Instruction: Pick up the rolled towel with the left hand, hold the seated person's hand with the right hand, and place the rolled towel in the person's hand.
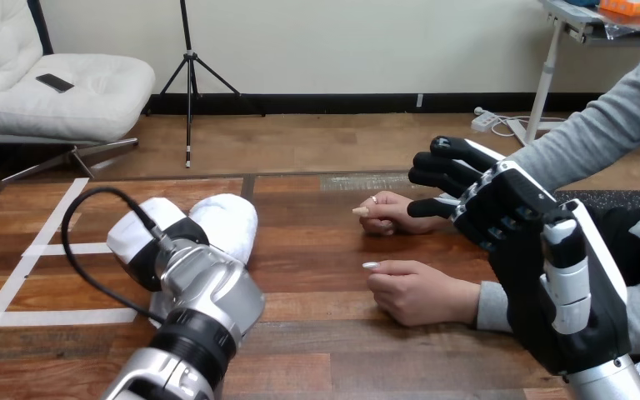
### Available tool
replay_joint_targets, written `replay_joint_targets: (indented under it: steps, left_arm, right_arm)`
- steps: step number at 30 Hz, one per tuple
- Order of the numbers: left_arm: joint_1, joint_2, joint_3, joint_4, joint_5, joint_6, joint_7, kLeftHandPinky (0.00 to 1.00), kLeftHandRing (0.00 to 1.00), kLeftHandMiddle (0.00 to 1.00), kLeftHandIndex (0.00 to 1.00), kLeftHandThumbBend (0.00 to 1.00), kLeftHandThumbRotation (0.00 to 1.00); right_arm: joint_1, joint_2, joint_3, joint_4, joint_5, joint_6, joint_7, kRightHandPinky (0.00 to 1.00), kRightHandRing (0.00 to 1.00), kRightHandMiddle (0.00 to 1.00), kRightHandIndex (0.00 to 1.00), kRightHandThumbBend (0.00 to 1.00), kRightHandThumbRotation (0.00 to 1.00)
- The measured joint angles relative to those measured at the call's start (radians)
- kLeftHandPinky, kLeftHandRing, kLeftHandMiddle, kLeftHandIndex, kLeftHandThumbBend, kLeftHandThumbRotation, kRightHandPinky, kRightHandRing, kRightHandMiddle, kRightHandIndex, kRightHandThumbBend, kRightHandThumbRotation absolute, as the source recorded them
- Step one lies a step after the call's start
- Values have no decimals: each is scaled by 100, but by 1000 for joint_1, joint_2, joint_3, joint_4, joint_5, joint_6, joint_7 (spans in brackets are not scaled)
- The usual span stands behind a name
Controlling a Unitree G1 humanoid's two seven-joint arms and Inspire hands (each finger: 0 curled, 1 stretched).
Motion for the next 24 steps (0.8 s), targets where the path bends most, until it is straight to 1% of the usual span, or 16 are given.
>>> replay_joint_targets:
  steps: [4,9,18,24]
  left_arm:
    - [16,-9,25,-2,-11,-25,54,12,20,32,60,71,0]
    - [30,-13,29,-2,-16,-48,88,14,22,34,59,72,0]
    - [35,-14,24,-5,-16,-61,101,15,24,36,58,70,0]
    - [43,-13,24,-20,-16,-62,101,14,22,35,60,69,0]
  right_arm:
    - [0,-1,-1,0,5,0,3,70,82,81,80,80,90]
    - [0,-1,-1,0,9,0,5,70,82,81,80,80,89]
    - [0,-3,-6,0,22,0,14,69,82,81,80,80,89]
    - [0,-3,-13,0,21,0,13,69,82,80,79,80,90]
